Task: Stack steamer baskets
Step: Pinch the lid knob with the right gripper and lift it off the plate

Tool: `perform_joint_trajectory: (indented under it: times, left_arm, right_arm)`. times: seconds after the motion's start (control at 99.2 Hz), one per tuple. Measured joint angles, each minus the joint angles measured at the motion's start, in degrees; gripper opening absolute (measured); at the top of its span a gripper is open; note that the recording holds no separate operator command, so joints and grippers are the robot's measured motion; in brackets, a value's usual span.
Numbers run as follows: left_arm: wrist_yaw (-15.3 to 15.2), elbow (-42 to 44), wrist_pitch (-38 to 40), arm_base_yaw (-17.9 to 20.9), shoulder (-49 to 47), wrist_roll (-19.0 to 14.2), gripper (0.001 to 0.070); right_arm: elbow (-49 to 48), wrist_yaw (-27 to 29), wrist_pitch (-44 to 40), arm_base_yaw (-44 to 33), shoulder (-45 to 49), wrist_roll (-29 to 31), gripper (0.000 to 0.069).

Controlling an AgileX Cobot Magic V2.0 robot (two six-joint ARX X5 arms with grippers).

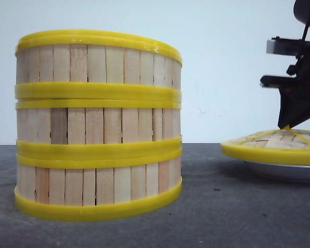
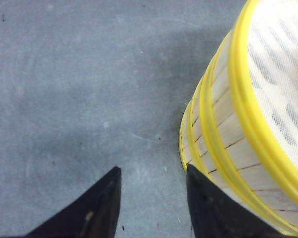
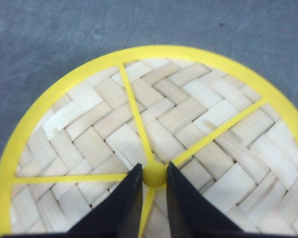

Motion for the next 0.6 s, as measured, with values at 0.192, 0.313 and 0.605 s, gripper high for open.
perform_joint_trajectory:
  times: [0.192, 0.313, 0.605]
  left_arm:
    - [-0.44, 0.0, 1.16, 0.0, 0.0, 0.02, 0.0238]
    - [-2.51, 0.0, 2.38, 0.0, 0.02, 0.02, 0.0238]
    - [-6.1, 0.0, 3.19, 0.98, 0.02, 0.02, 0.0238]
  right_arm:
    - [8.0, -2.58, -6.54, 0.35, -4.61, 0.0, 0.0052]
    - [14.88, -5.22, -12.15, 0.68, -5.33, 0.0, 0.0052]
    - [28.15, -8.76, -20.39, 8.5, -4.98, 0.02, 0.0052]
